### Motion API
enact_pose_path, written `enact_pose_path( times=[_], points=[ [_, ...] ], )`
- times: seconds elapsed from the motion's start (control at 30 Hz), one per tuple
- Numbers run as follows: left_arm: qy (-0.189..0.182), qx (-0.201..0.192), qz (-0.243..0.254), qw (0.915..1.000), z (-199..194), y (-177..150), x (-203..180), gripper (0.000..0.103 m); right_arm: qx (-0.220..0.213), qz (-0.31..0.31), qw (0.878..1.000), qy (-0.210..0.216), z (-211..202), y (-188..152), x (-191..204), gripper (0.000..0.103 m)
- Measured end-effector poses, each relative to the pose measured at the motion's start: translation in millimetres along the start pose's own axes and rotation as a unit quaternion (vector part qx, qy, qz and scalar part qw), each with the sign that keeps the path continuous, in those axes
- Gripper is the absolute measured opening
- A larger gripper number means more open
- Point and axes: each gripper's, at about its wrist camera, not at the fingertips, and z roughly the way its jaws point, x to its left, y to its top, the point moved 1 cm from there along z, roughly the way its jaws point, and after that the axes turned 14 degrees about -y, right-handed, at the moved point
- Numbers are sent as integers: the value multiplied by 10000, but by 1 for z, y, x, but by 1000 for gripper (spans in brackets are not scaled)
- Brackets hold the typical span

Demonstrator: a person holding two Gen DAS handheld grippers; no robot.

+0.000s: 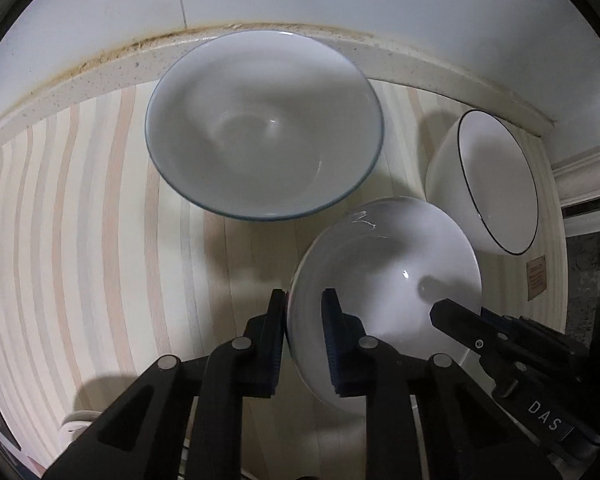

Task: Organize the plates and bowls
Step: 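Carry the white bowl with both grippers toward the black-rimmed bowl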

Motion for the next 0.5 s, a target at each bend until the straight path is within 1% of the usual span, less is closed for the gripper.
enact_pose_path(
  times=[0.13,0.27,0.4,0.5],
  points=[
    [-52,-60,22,10000,-11,-6,-9,16,-10,-70,10000,-47,-3,-2,3,15],
    [26,-87,206,9997,-24,-22,-27,16,11,-168,9999,7,-19,-13,0,15],
    [-34,-84,306,9995,-36,-49,-45,16,-44,-254,9997,-6,-43,-36,-6,15],
    [-78,-40,380,9992,-40,-72,-57,16,-19,-241,9997,5,-59,-61,-16,15]
  ],
)
